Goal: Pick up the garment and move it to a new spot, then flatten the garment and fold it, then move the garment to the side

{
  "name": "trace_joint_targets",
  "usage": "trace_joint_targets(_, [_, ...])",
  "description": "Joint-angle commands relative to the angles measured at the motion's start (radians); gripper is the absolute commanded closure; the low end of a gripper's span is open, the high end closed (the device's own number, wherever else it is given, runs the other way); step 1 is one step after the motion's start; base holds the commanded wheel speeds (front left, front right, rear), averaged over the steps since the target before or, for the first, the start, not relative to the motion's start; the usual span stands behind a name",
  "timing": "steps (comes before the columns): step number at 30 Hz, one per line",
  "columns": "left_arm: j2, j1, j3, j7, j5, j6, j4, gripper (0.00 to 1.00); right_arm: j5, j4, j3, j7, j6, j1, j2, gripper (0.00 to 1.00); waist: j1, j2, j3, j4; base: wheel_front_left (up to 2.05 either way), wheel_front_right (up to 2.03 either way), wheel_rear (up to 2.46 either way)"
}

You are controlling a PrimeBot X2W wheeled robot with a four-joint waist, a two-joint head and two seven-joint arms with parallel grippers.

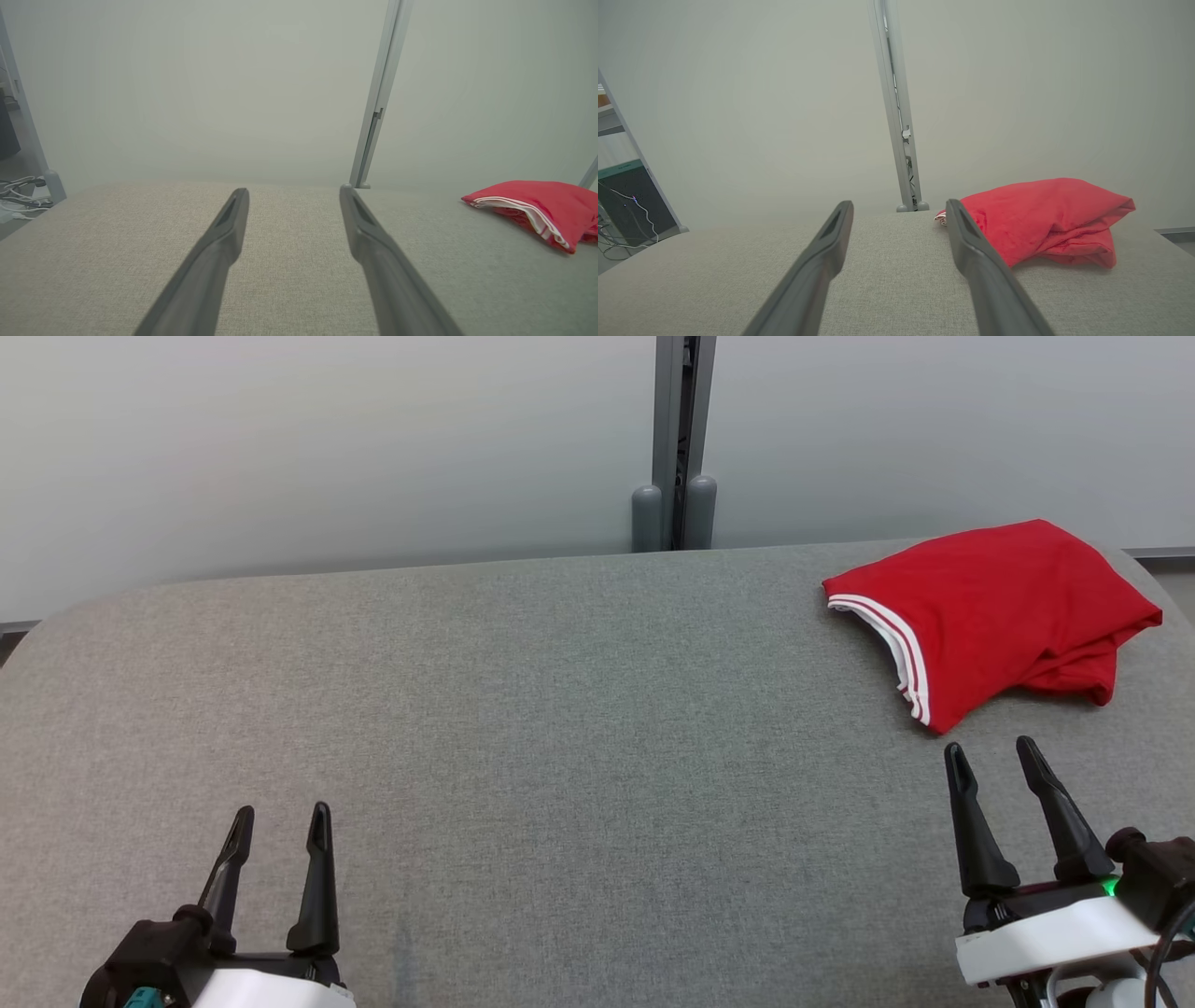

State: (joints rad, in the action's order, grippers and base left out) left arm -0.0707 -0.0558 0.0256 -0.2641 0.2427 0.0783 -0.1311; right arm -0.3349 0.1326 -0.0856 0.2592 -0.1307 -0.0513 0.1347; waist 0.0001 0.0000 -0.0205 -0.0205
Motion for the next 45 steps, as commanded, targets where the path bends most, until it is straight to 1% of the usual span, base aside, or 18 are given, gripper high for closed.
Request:
trace_joint_targets(1, [0.002,0.011,0.006,-0.001,-0.007,0.006,-0.002,0.00,0.004,-0.005,0.004,0.005,0.000,0.004,0.002,0.00,-0.0001,0.0000,-0.001,0.002,0.00,0.00,0.00])
trace_joint_targets(19, [0.014,0.022,0.016,-0.001,-0.012,0.028,-0.044,0.00,0.003,-0.002,0.002,0.005,0.000,-0.004,-0.003,0.00,-0.0001,0.0000,0.003,0.011,0.00,0.00,0.00])
trace_joint_targets(20, [0.017,0.007,0.014,0.000,-0.011,0.026,-0.047,1.00,0.003,0.000,0.003,0.000,0.000,-0.001,-0.006,1.00,-0.0001,0.0000,0.003,0.011,0.00,0.00,0.00])
trace_joint_targets(26, [0.031,-0.023,0.015,0.014,0.006,0.027,-0.102,1.00,-0.014,0.045,0.000,-0.007,0.000,0.030,-0.022,1.00,0.0000,0.0000,0.003,0.011,0.00,0.00,0.00])
trace_joint_targets(39, [0.028,0.004,0.053,0.091,0.243,0.031,-0.097,1.00,-0.239,0.063,0.009,-0.056,0.000,0.004,-0.030,1.00,0.0000,0.0000,0.004,0.012,0.00,0.00,0.00])
trace_joint_targets(44, [0.027,0.013,0.064,0.116,0.326,0.033,-0.094,1.00,-0.317,0.069,0.012,-0.074,0.000,-0.004,-0.034,1.00,0.0000,0.0000,0.005,0.012,0.00,0.00,0.00])
trace_joint_targets(45, [0.027,0.013,0.064,0.116,0.326,0.033,-0.094,1.00,-0.317,0.069,0.012,-0.074,0.000,-0.004,-0.034,1.00,0.0000,0.0000,0.005,0.012,0.00,0.00,0.00])
